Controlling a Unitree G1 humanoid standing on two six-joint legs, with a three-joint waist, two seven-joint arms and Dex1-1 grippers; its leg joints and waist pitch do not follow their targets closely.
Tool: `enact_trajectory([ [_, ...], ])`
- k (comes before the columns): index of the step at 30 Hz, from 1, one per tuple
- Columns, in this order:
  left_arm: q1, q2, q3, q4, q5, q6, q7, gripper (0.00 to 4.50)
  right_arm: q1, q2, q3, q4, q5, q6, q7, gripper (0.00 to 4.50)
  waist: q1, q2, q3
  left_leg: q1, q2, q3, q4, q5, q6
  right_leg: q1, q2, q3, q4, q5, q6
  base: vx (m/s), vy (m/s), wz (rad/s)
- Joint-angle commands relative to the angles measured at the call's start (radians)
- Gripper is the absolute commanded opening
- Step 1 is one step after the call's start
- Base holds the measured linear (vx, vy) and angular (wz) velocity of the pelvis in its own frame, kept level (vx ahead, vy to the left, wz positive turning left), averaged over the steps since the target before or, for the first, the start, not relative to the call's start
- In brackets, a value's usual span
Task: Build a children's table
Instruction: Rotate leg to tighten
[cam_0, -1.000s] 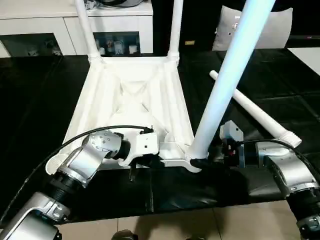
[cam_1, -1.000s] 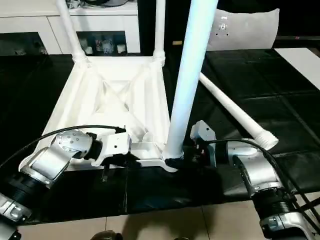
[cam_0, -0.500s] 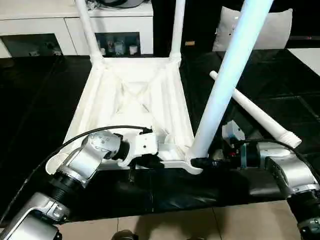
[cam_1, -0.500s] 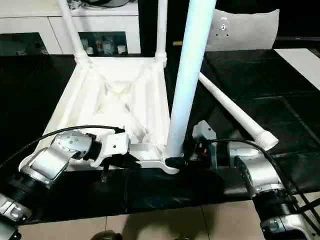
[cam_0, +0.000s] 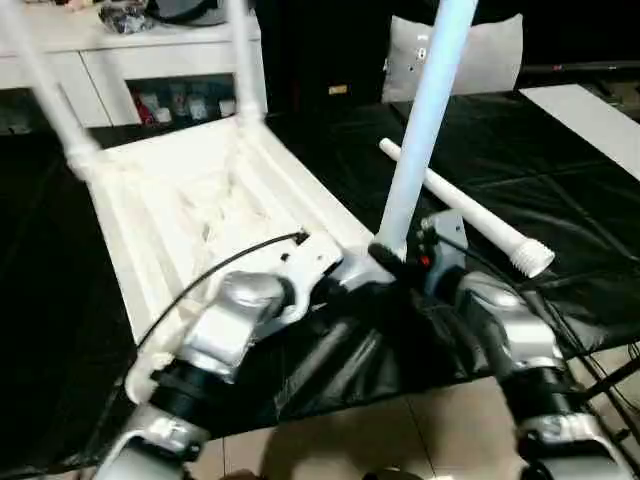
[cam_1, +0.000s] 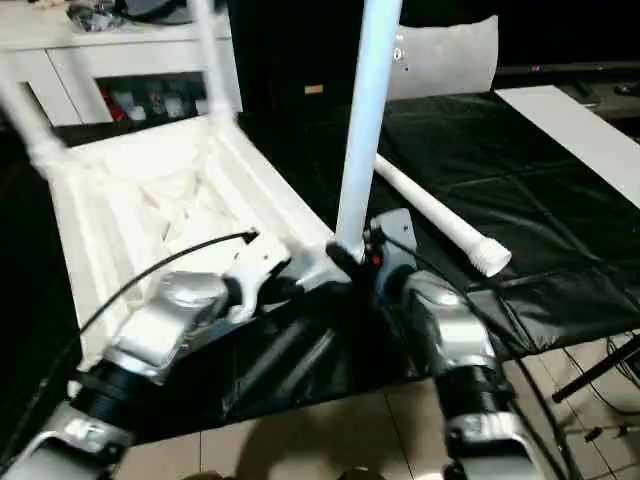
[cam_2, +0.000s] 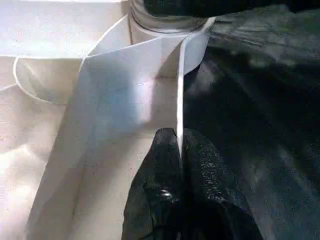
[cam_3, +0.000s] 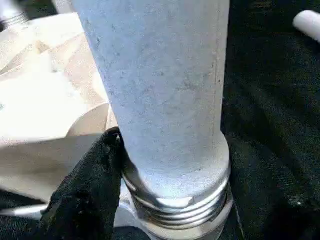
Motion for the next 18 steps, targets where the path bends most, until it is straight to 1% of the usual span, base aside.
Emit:
enact_trajectory([
  [1, -0.002, -0.024, -0.024, -0.018, -0.017, 0.008, 0.003, 0.00, 0.013, 0.032, 0.032, 0.020, 0.003, 0.021, 0.008, 3.41, 0.010, -0.015, -0.057, -0.001, 0.033, -0.014, -0.074, -0.196, 0.046, 0.041, -0.071, 0.038, -0.094, -0.331, -0.145, 0.000, 0.000, 0.00],
  [2, -0.001, -0.022, -0.025, -0.022, -0.018, 0.012, 0.001, 0.00, 0.016, 0.033, 0.031, 0.018, 0.002, 0.018, 0.008, 3.48, 0.011, -0.014, -0.057, -0.003, 0.033, -0.014, -0.073, -0.184, 0.050, 0.042, -0.071, 0.038, -0.091, -0.306, -0.152, 0.056, -0.005, 0.04],
  [3, 0.001, -0.014, -0.030, -0.028, -0.018, 0.012, -0.009, 0.00, 0.022, 0.028, 0.030, 0.009, 0.003, 0.010, 0.016, 3.61, 0.013, -0.012, -0.059, -0.002, 0.034, -0.012, -0.070, -0.165, 0.056, 0.042, -0.072, 0.039, -0.089, -0.261, -0.167, 0.000, 0.000, 0.00],
  [4, 0.003, -0.006, -0.036, -0.033, -0.016, 0.011, -0.016, 0.00, 0.026, 0.024, 0.030, 0.002, 0.006, 0.008, 0.020, 3.76, 0.017, -0.010, -0.063, -0.001, 0.033, -0.010, -0.067, -0.137, 0.063, 0.045, -0.072, 0.040, -0.083, -0.203, -0.182, 0.000, 0.000, 0.00],
  [5, 0.005, 0.006, -0.043, -0.037, -0.014, 0.006, -0.027, 0.00, 0.032, 0.015, 0.030, -0.007, 0.009, -0.001, 0.036, 3.76, 0.017, -0.011, -0.064, -0.003, 0.032, -0.009, -0.065, -0.123, 0.068, 0.046, -0.071, 0.040, -0.080, -0.171, -0.189, 0.000, 0.000, 0.00],
  [6, 0.005, 0.006, -0.043, -0.037, -0.014, 0.006, -0.027, 0.00, 0.032, 0.015, 0.030, -0.007, 0.009, -0.001, 0.036, 3.89, 0.021, -0.010, -0.065, -0.004, 0.033, -0.009, -0.065, -0.111, 0.071, 0.048, -0.072, 0.040, -0.076, -0.146, -0.194, 0.000, 0.000, 0.00],
  [7, 0.007, 0.022, -0.050, -0.038, -0.012, -0.004, -0.043, 0.00, 0.042, -0.006, 0.025, -0.024, 0.017, -0.014, 0.066, 3.89, 0.023, -0.009, -0.063, -0.006, 0.032, -0.008, -0.065, -0.100, 0.081, 0.051, -0.070, 0.038, -0.074, -0.110, -0.205, 0.000, 0.000, 0.00],
  [8, 0.008, 0.034, -0.055, -0.037, -0.012, -0.013, -0.056, 0.00, 0.048, -0.023, 0.019, -0.035, 0.022, -0.028, 0.092, 3.96, 0.024, -0.009, -0.063, -0.004, 0.031, -0.007, -0.064, -0.112, 0.082, 0.051, -0.069, 0.038, -0.075, -0.117, -0.207, 0.000, 0.000, 0.00],
  [9, 0.007, 0.046, -0.060, -0.033, -0.011, -0.027, -0.070, 0.00, 0.054, -0.041, 0.016, -0.046, 0.028, -0.032, 0.117, 4.16, 0.025, -0.010, -0.062, -0.003, 0.032, -0.007, -0.065, -0.120, 0.081, 0.050, -0.069, 0.038, -0.076, -0.124, -0.207, 0.000, 0.000, 0.00],
  [10, 0.006, 0.057, -0.063, -0.030, -0.012, -0.037, -0.085, 0.00, 0.060, -0.060, 0.016, -0.056, 0.029, -0.039, 0.143, 4.16, 0.028, -0.010, -0.062, -0.002, 0.033, -0.008, -0.065, -0.125, 0.080, 0.052, -0.069, 0.038, -0.076, -0.130, -0.204, 0.000, 0.000, 0.00],
  [11, 0.003, 0.073, -0.069, -0.024, -0.014, -0.064, -0.111, 0.00, 0.064, -0.085, 0.016, -0.062, 0.030, -0.054, 0.177, 4.24, 0.026, -0.013, -0.060, -0.002, 0.033, -0.007, -0.066, -0.128, 0.080, 0.051, -0.068, 0.038, -0.076, -0.131, -0.205, 0.000, 0.000, 0.00],
  [12, -0.001, 0.098, -0.079, -0.016, -0.017, -0.096, -0.151, 0.00, 0.071, -0.122, 0.018, -0.070, 0.029, -0.072, 0.225, 4.24, 0.028, -0.012, -0.058, -0.003, 0.033, -0.007, -0.066, -0.143, 0.079, 0.052, -0.070, 0.038, -0.079, -0.160, -0.197, 0.000, 0.000, 0.00],
  [13, -0.001, 0.103, -0.081, -0.014, -0.017, -0.102, -0.159, 0.00, 0.072, -0.130, 0.018, -0.072, 0.029, -0.075, 0.236, 4.42, 0.028, -0.012, -0.058, -0.003, 0.033, -0.007, -0.066, -0.143, 0.079, 0.052, -0.070, 0.038, -0.079, -0.160, -0.197, 0.000, 0.000, 0.00],
  [14, -0.005, 0.125, -0.092, -0.005, -0.017, -0.130, -0.195, 0.00, 0.076, -0.160, 0.023, -0.082, 0.031, -0.083, 0.281, 4.47, 0.028, -0.011, -0.057, -0.001, 0.033, -0.007, -0.067, -0.150, 0.077, 0.050, -0.069, 0.038, -0.081, -0.174, -0.194, 0.000, 0.000, 0.00],
  [15, -0.009, 0.144, -0.102, 0.003, -0.016, -0.145, -0.221, 0.00, 0.081, -0.187, 0.027, -0.095, 0.036, -0.082, 0.321, 4.47, 0.029, -0.012, -0.056, -0.001, 0.033, -0.008, -0.068, -0.166, 0.079, 0.050, -0.068, 0.036, -0.084, -0.201, -0.188, 0.000, 0.000, 0.00],
  [16, -0.013, 0.164, -0.113, 0.014, -0.011, -0.169, -0.248, 0.00, 0.086, -0.215, 0.034, -0.108, 0.040, -0.083, 0.366, 4.47, 0.030, -0.012, -0.056, 0.002, 0.034, -0.007, -0.068, -0.171, 0.078, 0.048, -0.069, 0.038, -0.084, -0.212, -0.186, 0.000, 0.000, 0.00],
  [17, -0.016, 0.176, -0.120, 0.020, -0.009, -0.184, -0.262, 0.00, 0.089, -0.232, 0.039, -0.116, 0.043, -0.084, 0.392, 4.47, 0.031, -0.013, -0.055, 0.000, 0.034, -0.008, -0.068, -0.172, 0.080, 0.049, -0.069, 0.037, -0.086, -0.222, -0.182, 0.000, 0.000, 0.00],
  [18, -0.019, 0.187, -0.126, 0.026, -0.010, -0.199, -0.283, 0.00, 0.092, -0.251, 0.048, -0.127, 0.046, -0.081, 0.427, 4.47, 0.034, -0.012, -0.054, 0.003, 0.035, -0.007, -0.068, -0.173, 0.082, 0.046, -0.069, 0.038, -0.086, -0.233, -0.176, 0.000, 0.000, 0.00],
])
